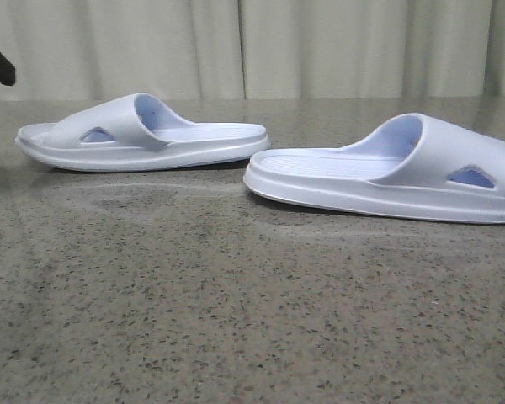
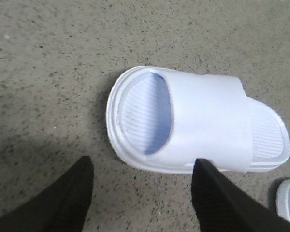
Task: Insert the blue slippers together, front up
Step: 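Lower both grippers onto the heel rims of the two blue slippers, then close both grippers on the slipper heels and lift them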
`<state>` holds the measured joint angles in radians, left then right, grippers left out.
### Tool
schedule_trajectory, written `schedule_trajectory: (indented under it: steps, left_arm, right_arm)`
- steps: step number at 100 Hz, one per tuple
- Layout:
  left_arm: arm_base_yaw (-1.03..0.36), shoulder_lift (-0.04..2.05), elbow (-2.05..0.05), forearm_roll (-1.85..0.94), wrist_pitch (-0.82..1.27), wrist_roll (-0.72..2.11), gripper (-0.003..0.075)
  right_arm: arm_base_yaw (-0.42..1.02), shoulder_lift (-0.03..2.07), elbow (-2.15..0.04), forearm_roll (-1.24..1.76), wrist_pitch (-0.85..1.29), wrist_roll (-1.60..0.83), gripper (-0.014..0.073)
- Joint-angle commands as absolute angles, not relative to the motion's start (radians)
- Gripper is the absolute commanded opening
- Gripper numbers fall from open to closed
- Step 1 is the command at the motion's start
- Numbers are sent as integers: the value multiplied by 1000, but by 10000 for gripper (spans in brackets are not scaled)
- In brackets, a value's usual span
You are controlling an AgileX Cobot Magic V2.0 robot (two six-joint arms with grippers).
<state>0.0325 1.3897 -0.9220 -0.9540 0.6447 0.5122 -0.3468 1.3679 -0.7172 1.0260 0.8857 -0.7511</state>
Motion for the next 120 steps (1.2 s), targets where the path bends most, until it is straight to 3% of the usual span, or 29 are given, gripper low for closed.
schedule_trajectory:
  steps: [1, 64, 82, 94, 120]
  left_arm:
    - [56, 1435, -985, -1128, 682, 611, 384]
    - [63, 1672, -1119, -1209, 754, 718, 363]
    - [63, 1697, -1119, -1214, 801, 729, 223]
    - [63, 1690, -1119, -1222, 791, 736, 12]
    - [79, 1623, -1119, -1227, 786, 763, 15]
  right_arm:
    - [-353, 1351, -741, 1050, 900, -774, -102]
    - [-353, 1351, -741, 1050, 896, -776, -102]
    - [-353, 1351, -741, 1050, 896, -776, -102]
    - [-353, 1351, -741, 1050, 896, -776, -102]
    - [-353, 1351, -752, 1050, 904, -776, -102]
